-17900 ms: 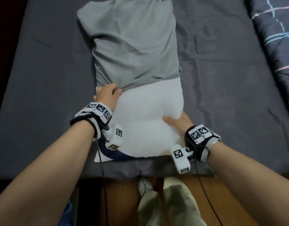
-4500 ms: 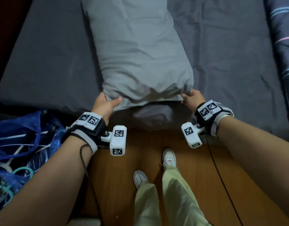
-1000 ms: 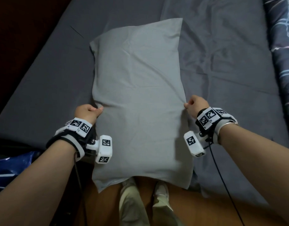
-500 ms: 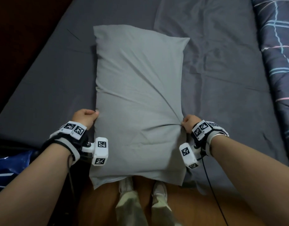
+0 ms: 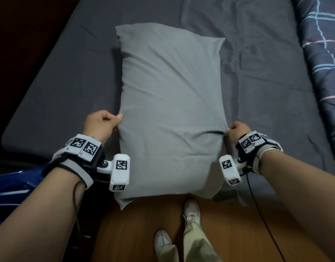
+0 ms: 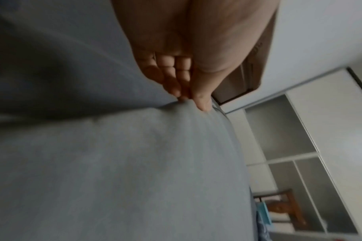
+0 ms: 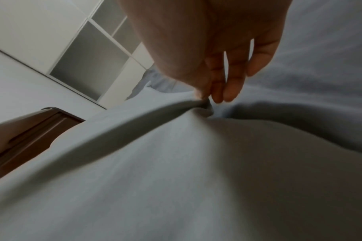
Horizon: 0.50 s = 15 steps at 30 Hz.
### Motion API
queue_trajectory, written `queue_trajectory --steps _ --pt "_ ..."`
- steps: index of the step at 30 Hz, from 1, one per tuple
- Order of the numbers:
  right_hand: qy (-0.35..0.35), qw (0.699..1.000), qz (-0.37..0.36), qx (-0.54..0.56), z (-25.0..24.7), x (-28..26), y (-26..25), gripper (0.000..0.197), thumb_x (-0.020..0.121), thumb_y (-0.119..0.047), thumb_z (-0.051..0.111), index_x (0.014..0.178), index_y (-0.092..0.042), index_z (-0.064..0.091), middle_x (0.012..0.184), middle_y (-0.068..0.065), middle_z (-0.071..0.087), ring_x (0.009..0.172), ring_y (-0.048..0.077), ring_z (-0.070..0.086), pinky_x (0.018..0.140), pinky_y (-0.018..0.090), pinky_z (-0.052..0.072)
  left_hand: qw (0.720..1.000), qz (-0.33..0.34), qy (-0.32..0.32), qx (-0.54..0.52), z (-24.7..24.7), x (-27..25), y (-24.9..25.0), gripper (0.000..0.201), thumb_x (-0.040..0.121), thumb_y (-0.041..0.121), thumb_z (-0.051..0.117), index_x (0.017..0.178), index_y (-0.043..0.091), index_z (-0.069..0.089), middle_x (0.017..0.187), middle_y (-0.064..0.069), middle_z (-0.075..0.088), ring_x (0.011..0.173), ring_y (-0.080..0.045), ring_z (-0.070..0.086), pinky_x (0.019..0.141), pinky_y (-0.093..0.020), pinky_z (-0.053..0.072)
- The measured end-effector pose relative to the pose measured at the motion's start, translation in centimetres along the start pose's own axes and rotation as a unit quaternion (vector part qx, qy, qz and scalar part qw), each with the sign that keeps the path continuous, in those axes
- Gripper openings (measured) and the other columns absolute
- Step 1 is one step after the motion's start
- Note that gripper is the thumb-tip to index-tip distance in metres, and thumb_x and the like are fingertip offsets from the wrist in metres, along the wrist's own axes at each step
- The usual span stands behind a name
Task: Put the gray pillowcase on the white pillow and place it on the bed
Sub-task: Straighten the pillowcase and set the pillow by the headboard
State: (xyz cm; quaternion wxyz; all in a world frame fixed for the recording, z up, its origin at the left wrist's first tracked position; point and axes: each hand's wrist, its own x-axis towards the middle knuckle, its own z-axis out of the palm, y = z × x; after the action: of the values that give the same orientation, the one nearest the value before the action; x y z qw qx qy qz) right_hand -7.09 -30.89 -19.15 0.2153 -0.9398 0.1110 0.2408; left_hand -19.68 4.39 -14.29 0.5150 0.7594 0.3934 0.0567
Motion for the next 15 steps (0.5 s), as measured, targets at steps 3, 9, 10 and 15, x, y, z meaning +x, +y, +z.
queue_trajectory --steps 3,9,10,15 --pt "-0.012 0.999 0.004 0.041 1.3 -1.4 0.6 0.011 0.091 -0.021 0.055 0.083 -0.013 0.053 0.093 0.016 0.063 0.097 0.033 0.062 0.075 0.031 0.041 0.999 -0.042 -0.018 0.01 0.6 -1.7 -2.2 0.032 0.083 0.017 0.067 0.055 0.018 0.052 0.034 0.01 0.054 0.052 -0.015 0.047 0.057 -0.024 0.041" --pt "-0.125 0.98 0.048 0.147 3.7 -6.1 1.8 0.083 0.06 -0.078 0.06 0.11 -0.013 0.054 0.106 0.002 0.062 0.097 0.023 0.059 0.084 0.033 0.046 0.983 -0.171 -0.069 -0.024 0.8 -3.6 -7.5 0.028 0.082 0.023 0.067 0.108 0.013 0.062 0.105 -0.013 0.068 0.09 -0.024 0.062 0.08 -0.035 0.05" --pt "-0.164 0.97 0.061 0.171 4.0 -7.3 1.9 0.097 0.054 -0.077 0.067 0.123 -0.013 0.047 0.119 0.0 0.057 0.106 0.024 0.057 0.089 0.036 0.046 0.972 -0.212 -0.084 -0.045 0.5 -4.0 -8.1 0.028 0.082 0.031 0.067 0.107 0.018 0.061 0.103 -0.01 0.067 0.089 -0.024 0.061 0.08 -0.036 0.05" --pt "-0.214 0.949 0.105 0.204 6.2 -9.8 2.3 0.133 0.037 -0.058 0.088 0.145 -0.025 0.017 0.138 -0.002 0.04 0.129 0.028 0.044 0.104 0.047 0.041 0.925 -0.319 -0.182 -0.1 -0.3 -7.0 -8.0 0.034 0.09 0.038 0.055 0.104 0.007 0.062 0.101 -0.015 0.065 0.092 -0.029 0.062 0.082 -0.041 0.049"
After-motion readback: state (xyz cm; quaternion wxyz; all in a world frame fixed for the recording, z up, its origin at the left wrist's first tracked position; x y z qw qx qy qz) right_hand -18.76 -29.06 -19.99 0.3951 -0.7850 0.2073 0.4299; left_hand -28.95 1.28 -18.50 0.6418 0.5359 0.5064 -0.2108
